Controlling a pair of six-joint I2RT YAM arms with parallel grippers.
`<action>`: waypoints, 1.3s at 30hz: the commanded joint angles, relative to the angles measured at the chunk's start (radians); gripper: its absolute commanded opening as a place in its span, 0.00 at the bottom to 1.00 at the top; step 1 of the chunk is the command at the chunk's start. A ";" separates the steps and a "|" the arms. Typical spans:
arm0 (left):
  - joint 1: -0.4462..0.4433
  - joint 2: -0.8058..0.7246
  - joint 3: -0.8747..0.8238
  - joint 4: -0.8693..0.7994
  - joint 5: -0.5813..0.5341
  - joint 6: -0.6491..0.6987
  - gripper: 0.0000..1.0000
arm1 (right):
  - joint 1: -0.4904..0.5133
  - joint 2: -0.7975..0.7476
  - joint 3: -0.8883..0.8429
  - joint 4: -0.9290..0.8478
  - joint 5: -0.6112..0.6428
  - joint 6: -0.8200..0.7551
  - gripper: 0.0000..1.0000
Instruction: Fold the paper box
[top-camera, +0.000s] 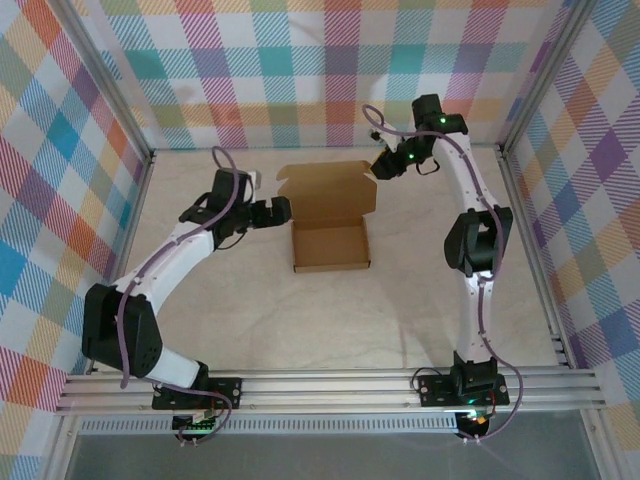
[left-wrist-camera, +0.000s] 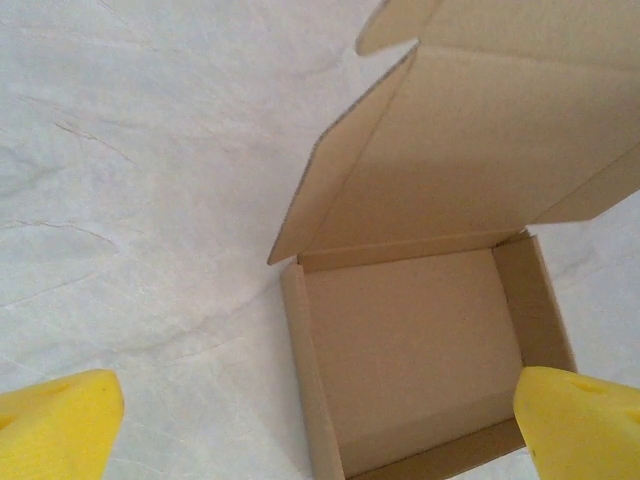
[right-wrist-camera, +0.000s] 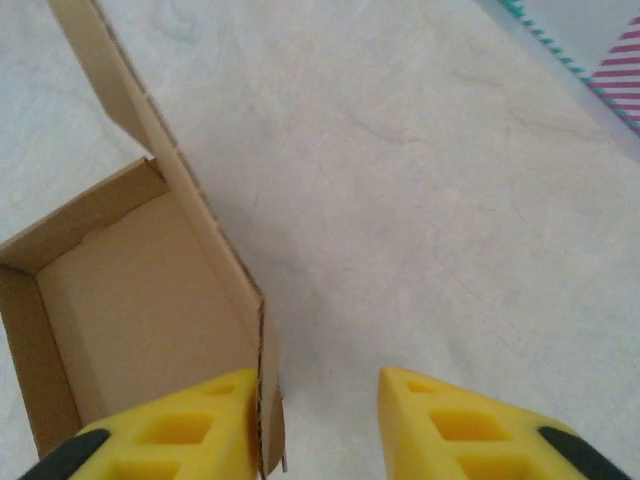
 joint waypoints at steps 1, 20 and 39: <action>0.020 -0.032 -0.023 0.035 0.084 -0.021 1.00 | -0.001 0.036 0.080 -0.200 -0.057 -0.115 0.31; 0.035 -0.021 -0.027 0.019 0.123 -0.008 1.00 | 0.023 0.082 0.076 -0.175 -0.101 -0.112 0.23; 0.035 0.037 0.049 0.165 0.105 0.163 1.00 | 0.043 -0.088 -0.167 -0.071 -0.062 -0.216 0.00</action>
